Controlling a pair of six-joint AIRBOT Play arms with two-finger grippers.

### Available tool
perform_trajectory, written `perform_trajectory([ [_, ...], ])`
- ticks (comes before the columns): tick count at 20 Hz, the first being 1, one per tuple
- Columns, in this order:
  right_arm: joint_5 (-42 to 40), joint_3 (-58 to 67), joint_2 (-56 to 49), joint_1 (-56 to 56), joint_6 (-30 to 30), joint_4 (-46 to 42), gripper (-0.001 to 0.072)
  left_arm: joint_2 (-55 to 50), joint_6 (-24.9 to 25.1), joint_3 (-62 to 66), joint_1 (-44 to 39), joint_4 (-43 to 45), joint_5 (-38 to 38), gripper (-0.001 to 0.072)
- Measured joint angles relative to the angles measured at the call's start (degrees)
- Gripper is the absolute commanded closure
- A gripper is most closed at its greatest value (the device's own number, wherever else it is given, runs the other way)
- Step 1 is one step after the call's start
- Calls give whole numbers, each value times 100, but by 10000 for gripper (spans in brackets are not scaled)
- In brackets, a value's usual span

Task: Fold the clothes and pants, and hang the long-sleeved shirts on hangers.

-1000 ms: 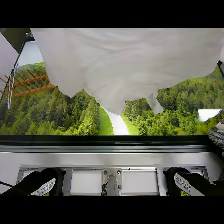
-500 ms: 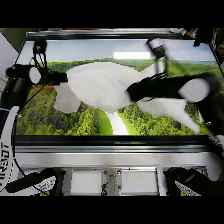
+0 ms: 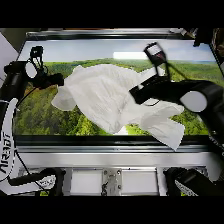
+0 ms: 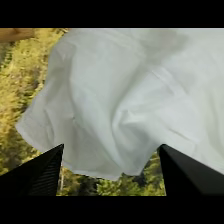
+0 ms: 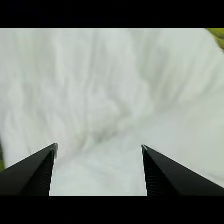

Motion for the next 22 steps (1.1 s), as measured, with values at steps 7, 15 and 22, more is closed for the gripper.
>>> perform_trajectory([
  [7, 527, -549, 258, -2240, 549, -160, 119, 813, 2, -1388, -1276, -881, 240, 78],
  [15, 374, -1014, -807, -3554, 1067, 420, 119, 387, 9, -1399, -3335, -1075, 946, 78],
  [22, 70, -1054, -1836, -3517, 846, 984, 696, -168, 20, -426, -3388, -1095, 542, 78],
])
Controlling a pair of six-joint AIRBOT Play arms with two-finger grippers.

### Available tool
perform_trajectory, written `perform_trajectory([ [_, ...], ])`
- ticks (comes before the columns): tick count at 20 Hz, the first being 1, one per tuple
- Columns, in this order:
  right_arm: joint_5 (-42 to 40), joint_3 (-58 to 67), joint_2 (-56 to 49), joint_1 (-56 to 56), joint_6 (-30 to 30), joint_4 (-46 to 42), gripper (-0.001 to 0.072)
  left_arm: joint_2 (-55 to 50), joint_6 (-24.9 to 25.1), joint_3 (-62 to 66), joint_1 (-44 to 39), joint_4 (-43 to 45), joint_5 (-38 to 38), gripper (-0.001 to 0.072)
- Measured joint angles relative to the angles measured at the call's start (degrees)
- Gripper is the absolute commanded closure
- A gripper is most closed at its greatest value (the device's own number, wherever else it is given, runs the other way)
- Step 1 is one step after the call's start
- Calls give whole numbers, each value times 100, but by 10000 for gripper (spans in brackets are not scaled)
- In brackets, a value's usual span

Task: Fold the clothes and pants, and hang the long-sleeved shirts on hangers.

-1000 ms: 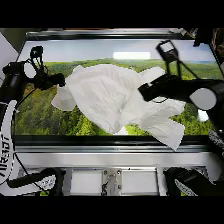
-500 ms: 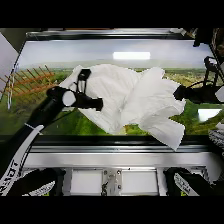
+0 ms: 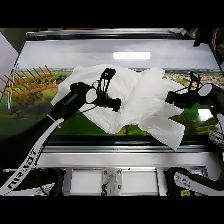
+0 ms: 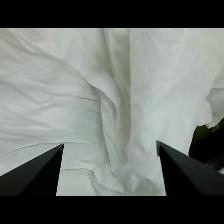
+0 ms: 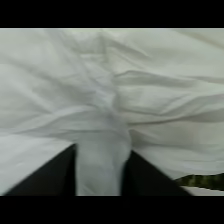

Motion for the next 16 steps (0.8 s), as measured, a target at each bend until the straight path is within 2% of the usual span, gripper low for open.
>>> perform_trajectory([
  [4, 107, 9, 407, 186, -551, 573, 698, 201, 70, 177, 699, 31, -382, 78],
  [7, 125, 33, 1067, 831, -828, 1281, 698, 610, 114, 219, 1565, 61, -542, 78],
  [11, -468, 164, 1333, 2605, -966, 1919, 698, 1220, 133, 236, 2653, 44, -664, 78],
  [15, -1561, 754, 555, 4658, -1080, 2131, 691, 1764, 138, 238, 3421, 39, -780, 77],
  [16, -1729, 1012, 225, 5069, -1123, 2122, 570, 1886, 140, 238, 3578, 39, -817, 78],
])
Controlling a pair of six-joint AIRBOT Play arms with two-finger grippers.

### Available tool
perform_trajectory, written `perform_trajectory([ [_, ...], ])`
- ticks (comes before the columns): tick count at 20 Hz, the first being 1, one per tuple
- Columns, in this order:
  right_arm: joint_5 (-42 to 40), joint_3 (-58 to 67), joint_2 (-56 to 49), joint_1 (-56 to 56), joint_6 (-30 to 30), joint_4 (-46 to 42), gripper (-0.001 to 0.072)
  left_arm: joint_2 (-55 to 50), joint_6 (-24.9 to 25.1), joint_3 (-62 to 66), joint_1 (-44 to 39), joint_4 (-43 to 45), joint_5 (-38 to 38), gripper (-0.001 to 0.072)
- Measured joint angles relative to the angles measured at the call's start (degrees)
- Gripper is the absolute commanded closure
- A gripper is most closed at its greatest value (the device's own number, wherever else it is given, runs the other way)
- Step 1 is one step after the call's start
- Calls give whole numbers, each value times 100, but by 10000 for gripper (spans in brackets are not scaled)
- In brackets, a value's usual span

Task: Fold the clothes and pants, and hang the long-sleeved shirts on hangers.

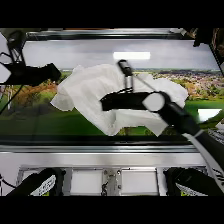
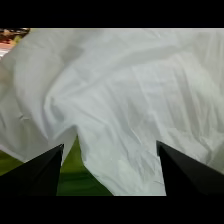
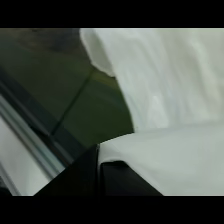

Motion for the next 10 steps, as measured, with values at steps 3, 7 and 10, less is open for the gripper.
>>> perform_trajectory([
  [3, -170, 664, -800, 684, -85, -177, 19, 284, 39, 0, 374, -2, -146, 78],
  [7, 116, 1003, -1043, 551, -111, -612, 195, 544, 144, -96, 706, 0, -356, 77],
  [10, 608, 1075, -796, -72, 83, -1467, 194, 741, 190, -586, 699, -20, -396, 77],
])
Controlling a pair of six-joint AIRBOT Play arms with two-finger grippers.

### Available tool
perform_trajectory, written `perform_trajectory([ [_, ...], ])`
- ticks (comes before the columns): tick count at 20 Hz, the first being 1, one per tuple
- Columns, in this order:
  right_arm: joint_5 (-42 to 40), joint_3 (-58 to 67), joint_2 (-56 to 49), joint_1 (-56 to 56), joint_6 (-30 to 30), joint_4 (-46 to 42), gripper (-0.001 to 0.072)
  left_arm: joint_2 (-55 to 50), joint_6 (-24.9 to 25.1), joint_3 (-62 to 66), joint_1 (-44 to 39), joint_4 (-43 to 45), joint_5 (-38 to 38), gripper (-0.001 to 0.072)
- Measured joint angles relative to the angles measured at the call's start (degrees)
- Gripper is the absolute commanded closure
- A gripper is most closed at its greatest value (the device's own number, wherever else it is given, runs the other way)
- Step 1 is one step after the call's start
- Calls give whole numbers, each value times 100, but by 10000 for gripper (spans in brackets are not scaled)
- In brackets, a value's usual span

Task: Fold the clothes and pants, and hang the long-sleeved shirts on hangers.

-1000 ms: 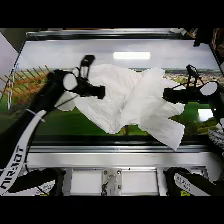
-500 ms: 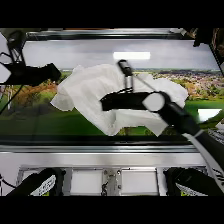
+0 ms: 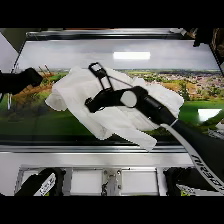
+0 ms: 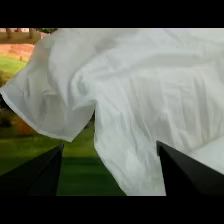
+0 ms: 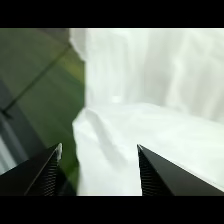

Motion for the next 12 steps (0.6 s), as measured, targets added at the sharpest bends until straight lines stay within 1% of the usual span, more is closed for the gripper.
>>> perform_trajectory([
  [3, 492, 24, 315, -761, 138, -723, 193, 168, 11, -820, -374, -42, 197, 77],
  [6, 986, 31, 487, -1453, -42, -1073, 194, 142, 20, -1484, -1062, -127, 595, 77],
  [9, 1386, 13, 455, -1845, -275, -1591, 194, -155, 22, -1727, -1797, -153, 909, 77],
  [12, 1687, 2, 269, -1980, -505, -2013, 194, -619, 20, -1578, -2371, -153, 997, 78],
])
